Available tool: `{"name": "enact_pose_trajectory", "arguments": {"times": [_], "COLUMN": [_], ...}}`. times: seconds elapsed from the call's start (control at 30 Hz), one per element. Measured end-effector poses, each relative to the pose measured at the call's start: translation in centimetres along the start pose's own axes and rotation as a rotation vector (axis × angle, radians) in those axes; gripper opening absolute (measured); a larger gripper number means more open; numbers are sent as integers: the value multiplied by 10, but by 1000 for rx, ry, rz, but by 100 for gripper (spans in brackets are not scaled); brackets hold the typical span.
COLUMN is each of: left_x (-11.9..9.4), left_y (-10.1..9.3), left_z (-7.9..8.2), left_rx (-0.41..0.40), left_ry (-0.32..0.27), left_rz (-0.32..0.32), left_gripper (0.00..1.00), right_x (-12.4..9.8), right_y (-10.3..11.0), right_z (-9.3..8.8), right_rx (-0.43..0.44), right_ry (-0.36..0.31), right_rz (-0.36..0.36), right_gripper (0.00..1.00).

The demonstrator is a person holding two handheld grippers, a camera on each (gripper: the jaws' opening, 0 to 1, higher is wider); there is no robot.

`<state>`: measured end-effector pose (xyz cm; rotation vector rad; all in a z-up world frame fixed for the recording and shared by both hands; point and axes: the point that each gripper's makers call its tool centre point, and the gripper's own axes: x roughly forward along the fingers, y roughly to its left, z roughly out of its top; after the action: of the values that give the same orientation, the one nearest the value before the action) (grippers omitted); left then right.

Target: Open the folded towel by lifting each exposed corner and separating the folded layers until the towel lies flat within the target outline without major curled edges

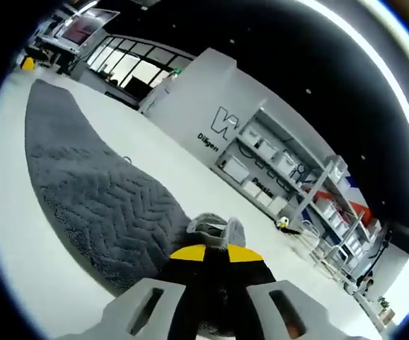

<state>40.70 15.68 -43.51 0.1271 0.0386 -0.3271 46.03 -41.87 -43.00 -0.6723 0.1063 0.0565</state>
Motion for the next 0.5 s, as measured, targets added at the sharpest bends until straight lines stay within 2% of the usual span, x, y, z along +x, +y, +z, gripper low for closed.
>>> {"name": "enact_pose_trajectory", "arguments": {"times": [0.13, 0.2, 0.37, 0.5], "left_x": [0, 0, 0, 1], "left_y": [0, 0, 0, 1], "left_z": [0, 0, -1, -1], "left_rx": [2, 3, 3, 5], "left_ry": [1, 2, 5, 8], "left_rz": [1, 2, 4, 4], "left_gripper": [93, 93, 93, 93], "right_x": [-2, -1, -5, -8], "right_y": [-16, -21, -42, -55], "right_z": [-1, -3, -15, -25], "right_rx": [-56, -61, -139, -143], "right_ry": [-1, -3, 40, 48], "right_rz": [-69, -81, -160, -189], "right_gripper": [3, 3, 3, 3]}}
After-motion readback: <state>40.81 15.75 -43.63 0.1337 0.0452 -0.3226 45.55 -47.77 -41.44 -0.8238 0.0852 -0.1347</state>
